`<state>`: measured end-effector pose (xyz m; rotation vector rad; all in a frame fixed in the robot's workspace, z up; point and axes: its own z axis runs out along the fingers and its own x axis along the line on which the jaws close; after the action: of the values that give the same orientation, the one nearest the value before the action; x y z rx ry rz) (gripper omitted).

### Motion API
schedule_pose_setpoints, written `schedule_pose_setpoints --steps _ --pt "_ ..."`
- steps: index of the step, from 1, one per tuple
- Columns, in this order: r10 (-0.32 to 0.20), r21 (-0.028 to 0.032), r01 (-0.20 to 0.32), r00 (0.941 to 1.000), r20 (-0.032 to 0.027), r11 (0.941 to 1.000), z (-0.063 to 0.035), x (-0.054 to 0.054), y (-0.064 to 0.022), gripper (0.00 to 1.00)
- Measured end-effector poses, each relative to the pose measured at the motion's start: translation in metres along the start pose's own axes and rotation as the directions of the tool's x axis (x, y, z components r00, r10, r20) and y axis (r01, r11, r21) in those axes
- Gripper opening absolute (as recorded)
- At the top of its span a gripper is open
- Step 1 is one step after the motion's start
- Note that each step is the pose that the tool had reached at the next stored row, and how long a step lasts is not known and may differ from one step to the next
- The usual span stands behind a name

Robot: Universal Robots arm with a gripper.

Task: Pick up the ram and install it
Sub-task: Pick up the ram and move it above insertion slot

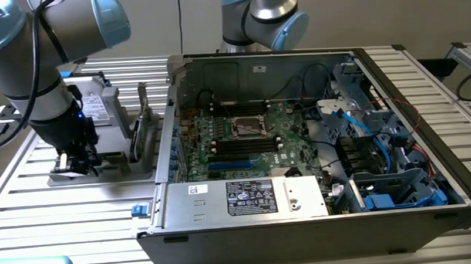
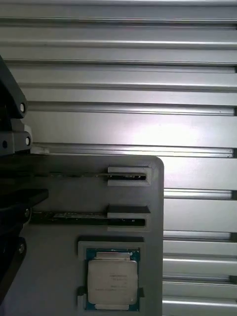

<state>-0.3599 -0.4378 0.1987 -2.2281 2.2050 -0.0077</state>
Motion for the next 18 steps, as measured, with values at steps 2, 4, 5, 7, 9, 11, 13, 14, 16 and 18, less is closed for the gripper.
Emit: schedule_pose_setpoints --steps 2,4,5,7,9,11,13,14,16,18 --pt "0.000 0.0001 0.000 1.0000 0.0004 1.0000 0.0014 0.000 0.0006 0.34" --pt "0.000 0.0003 0.000 1.0000 0.0015 1.0000 0.0021 0.000 0.0011 0.22" --pt "0.000 0.0009 0.000 1.0000 0.0019 1.0000 0.0019 0.000 0.0013 0.22" --pt "0.000 0.0054 0.000 1.0000 0.0037 1.0000 0.0000 0.000 0.0014 0.13" --pt "0.000 0.0090 0.000 1.0000 0.0047 1.0000 -0.0038 0.000 0.0015 0.13" --pt "0.000 0.0136 0.000 1.0000 0.0052 0.9999 -0.0077 0.000 0.0015 0.13" --pt "0.000 0.0172 0.000 1.0000 0.0057 0.9999 -0.0120 0.000 0.0015 0.13" --pt "0.000 0.0181 0.000 1.0000 0.0059 0.9998 -0.0147 0.000 0.0016 0.13" --pt "0.000 0.0191 0.000 1.0000 0.0061 0.9998 -0.0211 0.000 0.0018 0.13" --pt "0.000 0.0191 0.000 1.0000 0.0062 0.9998 -0.0284 0.000 0.0023 0.13"
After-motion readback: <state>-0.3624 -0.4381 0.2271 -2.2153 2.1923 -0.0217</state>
